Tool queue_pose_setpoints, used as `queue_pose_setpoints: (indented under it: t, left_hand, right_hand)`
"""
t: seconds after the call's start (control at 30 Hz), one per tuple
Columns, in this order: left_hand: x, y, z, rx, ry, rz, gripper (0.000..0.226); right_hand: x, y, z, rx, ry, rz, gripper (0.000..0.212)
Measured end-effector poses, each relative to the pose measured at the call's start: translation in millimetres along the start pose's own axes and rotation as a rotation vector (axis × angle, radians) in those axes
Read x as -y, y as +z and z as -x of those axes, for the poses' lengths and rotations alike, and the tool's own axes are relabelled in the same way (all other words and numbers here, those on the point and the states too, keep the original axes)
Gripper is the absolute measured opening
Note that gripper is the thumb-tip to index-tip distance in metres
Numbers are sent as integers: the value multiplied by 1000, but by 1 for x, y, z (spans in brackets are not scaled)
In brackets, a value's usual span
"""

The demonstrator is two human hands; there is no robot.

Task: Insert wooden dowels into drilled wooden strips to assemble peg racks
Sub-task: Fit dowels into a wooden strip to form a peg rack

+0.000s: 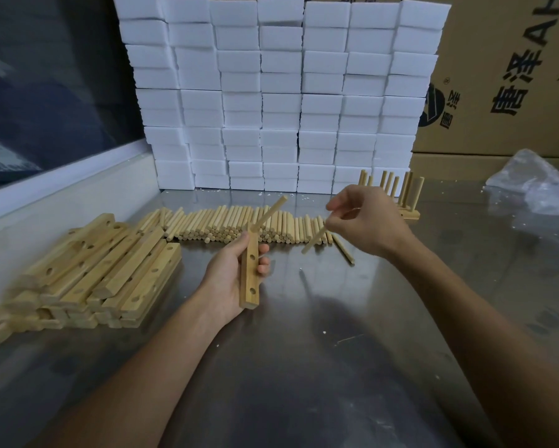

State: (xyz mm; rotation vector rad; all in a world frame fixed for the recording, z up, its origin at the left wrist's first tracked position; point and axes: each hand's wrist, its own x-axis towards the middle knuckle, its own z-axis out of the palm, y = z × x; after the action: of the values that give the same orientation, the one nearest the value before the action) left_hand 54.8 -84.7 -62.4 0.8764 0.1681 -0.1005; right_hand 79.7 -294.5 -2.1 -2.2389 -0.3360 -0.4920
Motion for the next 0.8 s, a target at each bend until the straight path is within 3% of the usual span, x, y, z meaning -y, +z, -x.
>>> queue_pose_setpoints:
  t: [0.13, 0.3, 0.5, 0.8]
  left_hand:
    - [0, 1, 0, 1, 3, -7, 39]
    - [0, 1, 1, -2, 9, -12, 40]
    - [0, 2, 1, -8, 11, 1, 36]
    - [-1, 2, 2, -23, 5, -9, 30]
  right_hand:
    - [9, 6, 4, 70, -59, 134, 26]
    - [8, 20, 7, 127, -91, 96, 29]
    - [-4, 44, 19, 26, -161, -140, 14]
    - [14, 50, 23, 3, -302, -127, 8]
